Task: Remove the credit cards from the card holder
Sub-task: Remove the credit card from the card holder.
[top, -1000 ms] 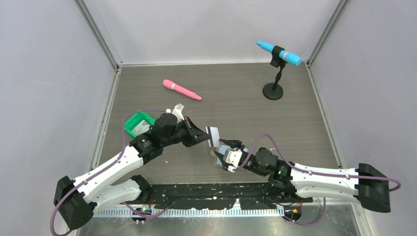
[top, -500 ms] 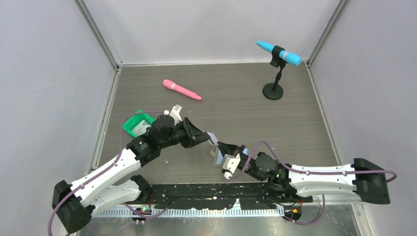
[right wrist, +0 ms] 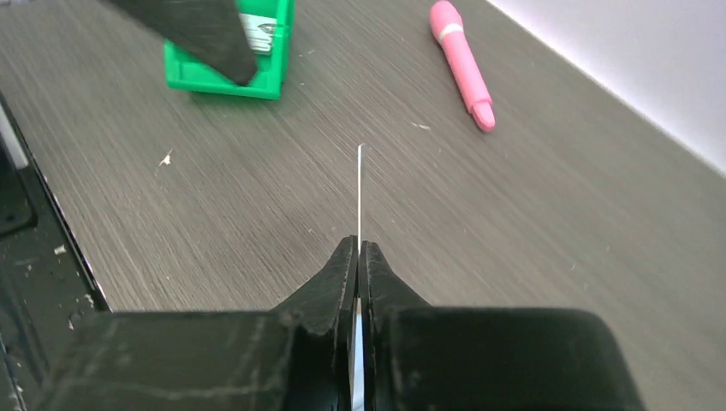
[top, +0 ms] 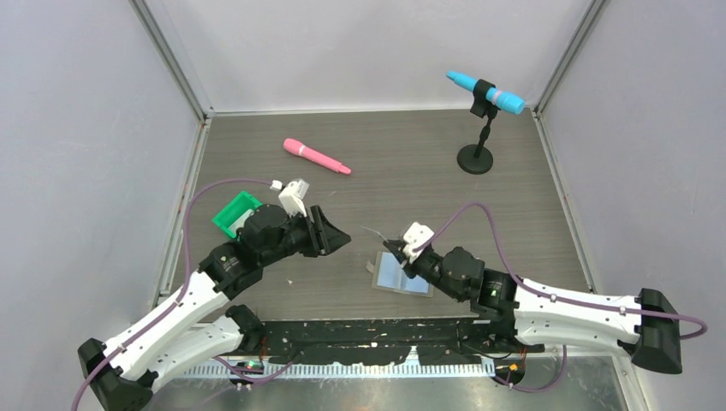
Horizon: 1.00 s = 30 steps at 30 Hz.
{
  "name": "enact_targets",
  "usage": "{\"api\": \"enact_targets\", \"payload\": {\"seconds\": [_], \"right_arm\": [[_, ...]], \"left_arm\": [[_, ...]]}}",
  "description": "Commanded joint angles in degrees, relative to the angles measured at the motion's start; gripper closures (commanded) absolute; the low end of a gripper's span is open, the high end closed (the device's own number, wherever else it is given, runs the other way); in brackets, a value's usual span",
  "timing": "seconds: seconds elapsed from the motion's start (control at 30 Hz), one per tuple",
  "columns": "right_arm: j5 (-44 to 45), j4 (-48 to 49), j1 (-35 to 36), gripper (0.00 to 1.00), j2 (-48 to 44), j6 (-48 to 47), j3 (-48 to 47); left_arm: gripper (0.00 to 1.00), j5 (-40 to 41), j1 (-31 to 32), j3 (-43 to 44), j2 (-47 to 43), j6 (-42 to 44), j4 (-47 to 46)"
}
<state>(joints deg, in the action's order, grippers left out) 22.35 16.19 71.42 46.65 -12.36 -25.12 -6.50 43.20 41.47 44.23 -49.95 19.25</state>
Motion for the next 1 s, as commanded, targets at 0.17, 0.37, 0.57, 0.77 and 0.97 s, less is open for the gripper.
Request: {"api": "enact_targets", "payload": {"seconds": [0.17, 0.37, 0.57, 0.77, 0.97], "right_arm": [[-33.91, -2.79, -19.22, 0.95, -3.33, 34.42, -5.47], [-49.2, 11.25, -27.7, 0.95, -1.83, 49.67, -3.19], [-55.82, 20.84, -30.61, 0.95, 0.66, 58.02, -1.95], [-57.41, 24.39, -31.19, 0.95, 1.89, 61.48, -0.98], [-57.16, 25.41, -31.66, 0.94, 2.12, 63.19, 0.26]], "left_arm": [[0.48, -8.47, -0.92, 2.61, -1.73, 12.04, 2.63], [0.46, -9.95, -1.57, 1.06, -2.73, 7.7, -2.86], [0.45, -11.43, -2.1, -0.59, -4.44, 3.43, -8.53], [0.45, -12.66, -3.04, -3.21, -5.38, -1.52, -15.54], [0.82, -14.63, -4.35, -6.75, -6.63, -6.29, -22.95]]}}
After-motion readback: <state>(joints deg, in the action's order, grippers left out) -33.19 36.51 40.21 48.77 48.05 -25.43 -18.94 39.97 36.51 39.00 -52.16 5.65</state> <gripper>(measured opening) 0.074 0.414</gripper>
